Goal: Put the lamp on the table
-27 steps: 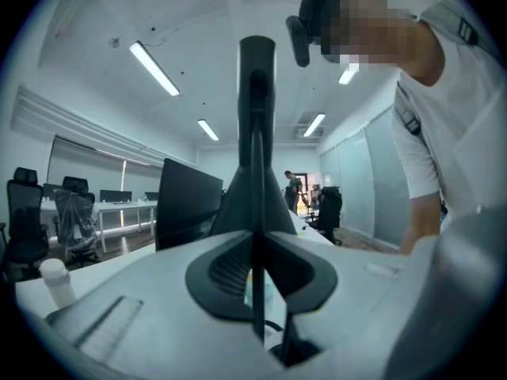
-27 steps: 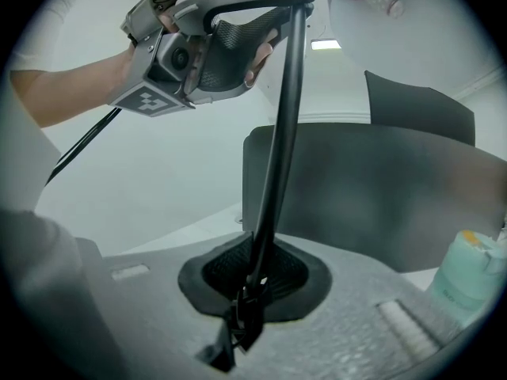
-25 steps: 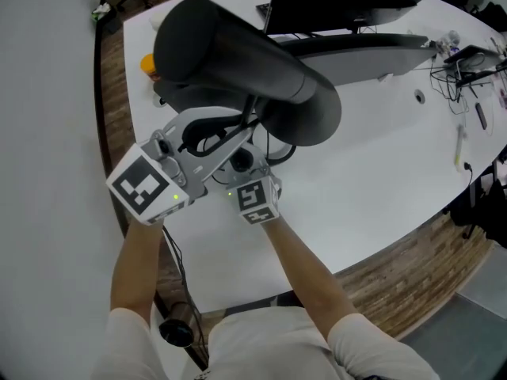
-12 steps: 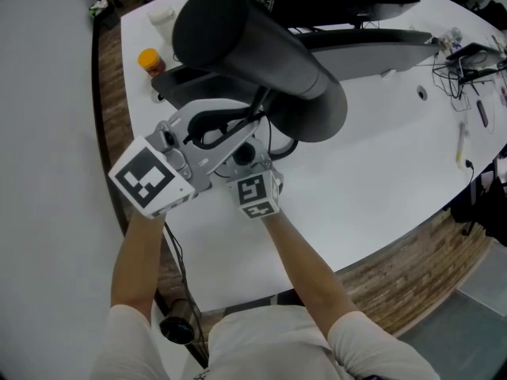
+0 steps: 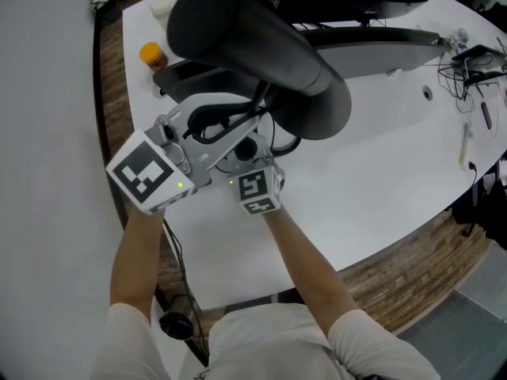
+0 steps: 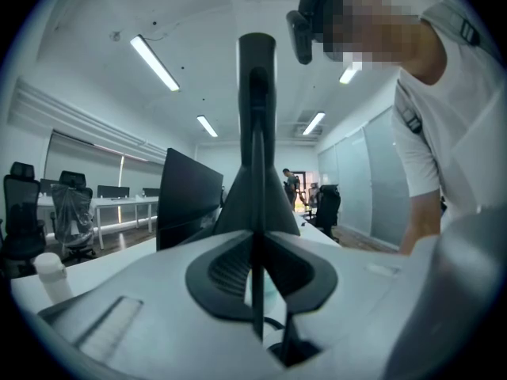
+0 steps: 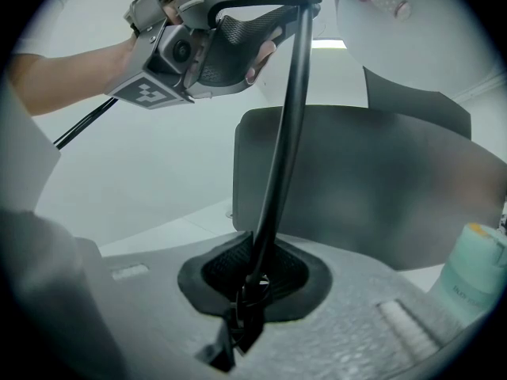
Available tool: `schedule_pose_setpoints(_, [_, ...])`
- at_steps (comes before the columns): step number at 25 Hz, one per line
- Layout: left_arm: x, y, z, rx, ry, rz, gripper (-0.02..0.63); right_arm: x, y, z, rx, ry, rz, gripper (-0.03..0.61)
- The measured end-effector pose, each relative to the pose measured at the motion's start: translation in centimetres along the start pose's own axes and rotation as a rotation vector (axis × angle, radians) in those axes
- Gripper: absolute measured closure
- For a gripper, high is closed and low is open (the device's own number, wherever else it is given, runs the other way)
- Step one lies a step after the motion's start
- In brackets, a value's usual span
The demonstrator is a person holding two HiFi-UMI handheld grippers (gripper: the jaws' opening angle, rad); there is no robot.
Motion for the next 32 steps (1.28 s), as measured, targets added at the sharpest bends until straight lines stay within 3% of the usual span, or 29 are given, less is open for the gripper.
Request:
schedule_pose_setpoints(6, [0.8,-0.7,-0.9,0.011,0.085,0.018,0.58,0.4,0.3,-0.1,-0.002,-0.016,0.003,0.541])
schedule_pose_setpoints(10, [0.7,-0.5,-0.4,-0.013,0.0,0.013,0.58,0.7,0.2,-0.1,-0.003,-0.026,0.008,0.541])
schedule_pose_setpoints(13, [1.0,-0.4,-0.1,-0.008,0.024,0.015,0.58,1.2,0.0,-0.1,-0.004,-0.048,0.009,0.535])
schedule_pose_setpoints(32, [1.1,-0.5,0.3,-0.022,-0.012,-0.005,0.578,1.5,0.2,0.2,-0.025,-0.047,-0.012,0.531])
Point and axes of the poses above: the fingertips, and each gripper's own axes: y forward along the fingers, z to its right, x out of its underside, the point moved 8 cm from there along -y, backward along the fingers, and after that the axes turned 10 degrees about x, right-handed, at the moved point
